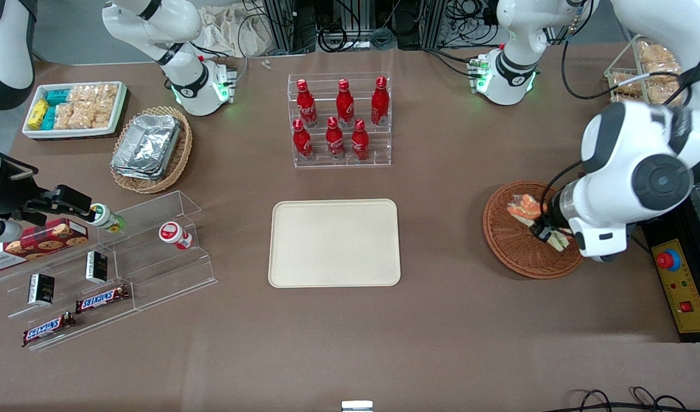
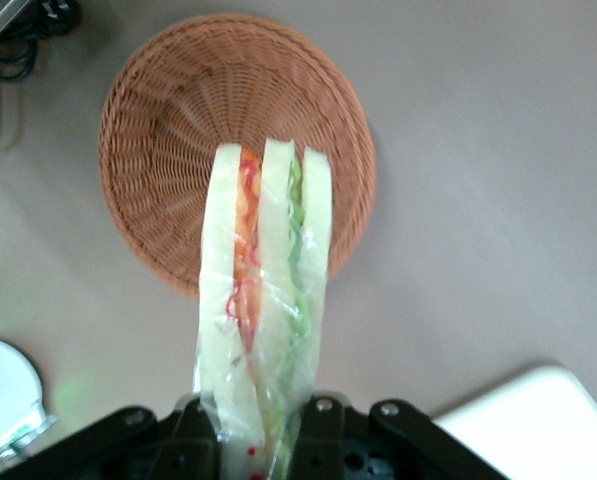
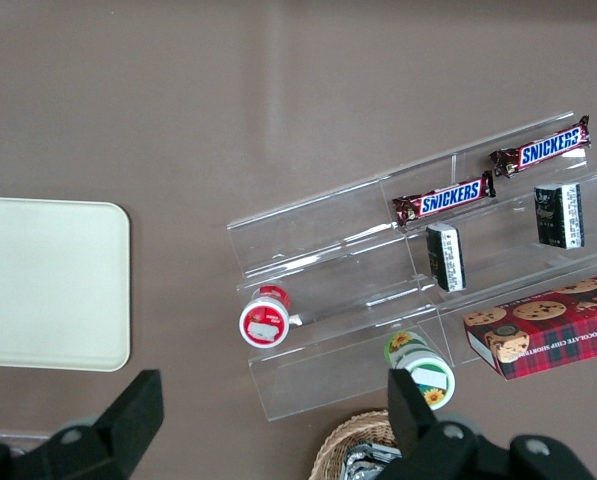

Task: Place sandwich from basket to tray
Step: 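Lift the sandwich and carry it over the cream tray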

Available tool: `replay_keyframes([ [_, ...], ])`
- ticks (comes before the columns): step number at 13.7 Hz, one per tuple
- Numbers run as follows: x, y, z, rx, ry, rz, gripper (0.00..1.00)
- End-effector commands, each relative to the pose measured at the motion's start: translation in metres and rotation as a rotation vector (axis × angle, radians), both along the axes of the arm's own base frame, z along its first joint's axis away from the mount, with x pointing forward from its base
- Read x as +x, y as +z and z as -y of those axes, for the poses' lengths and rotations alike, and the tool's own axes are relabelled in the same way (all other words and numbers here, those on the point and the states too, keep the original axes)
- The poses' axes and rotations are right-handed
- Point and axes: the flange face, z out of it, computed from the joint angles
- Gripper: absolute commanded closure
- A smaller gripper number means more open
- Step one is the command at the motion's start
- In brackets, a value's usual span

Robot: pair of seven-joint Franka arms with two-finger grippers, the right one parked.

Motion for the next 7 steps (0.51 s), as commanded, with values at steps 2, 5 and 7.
replay_keyframes([
  [2, -0.015, 0.059, 0.058, -0.102, -0.184, -0.003, 1.00],
  [5, -0.032, 0.079, 0.114, -0.182, -0.338, 0.025, 1.00],
  [7, -0.043, 0.066, 0.160, -0.244, -0.448, 0.005, 1.00],
])
